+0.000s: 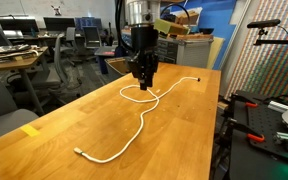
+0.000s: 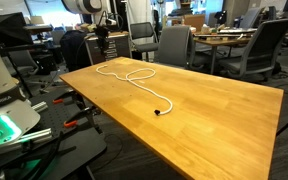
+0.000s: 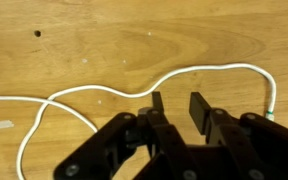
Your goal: Make a knot with the object on the table
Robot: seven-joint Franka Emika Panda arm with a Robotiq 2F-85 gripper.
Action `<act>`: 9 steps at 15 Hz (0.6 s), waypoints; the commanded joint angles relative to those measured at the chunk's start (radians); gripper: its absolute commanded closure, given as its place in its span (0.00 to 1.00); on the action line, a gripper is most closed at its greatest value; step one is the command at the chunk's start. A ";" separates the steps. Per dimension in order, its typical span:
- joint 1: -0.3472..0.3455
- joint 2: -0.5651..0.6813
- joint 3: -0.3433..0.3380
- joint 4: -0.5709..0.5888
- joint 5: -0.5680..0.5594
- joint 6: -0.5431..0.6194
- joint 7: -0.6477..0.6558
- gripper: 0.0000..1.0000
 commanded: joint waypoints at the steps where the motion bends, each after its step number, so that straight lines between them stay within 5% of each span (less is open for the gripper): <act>1: -0.003 -0.091 -0.041 -0.020 -0.114 -0.133 -0.021 0.32; 5: -0.041 -0.222 -0.043 -0.041 -0.191 -0.376 -0.215 0.03; 7: -0.058 -0.248 -0.038 -0.028 -0.165 -0.343 -0.343 0.00; 8: -0.051 -0.188 -0.035 -0.005 -0.176 -0.352 -0.239 0.04; 9: -0.056 -0.211 -0.035 -0.006 -0.175 -0.352 -0.280 0.00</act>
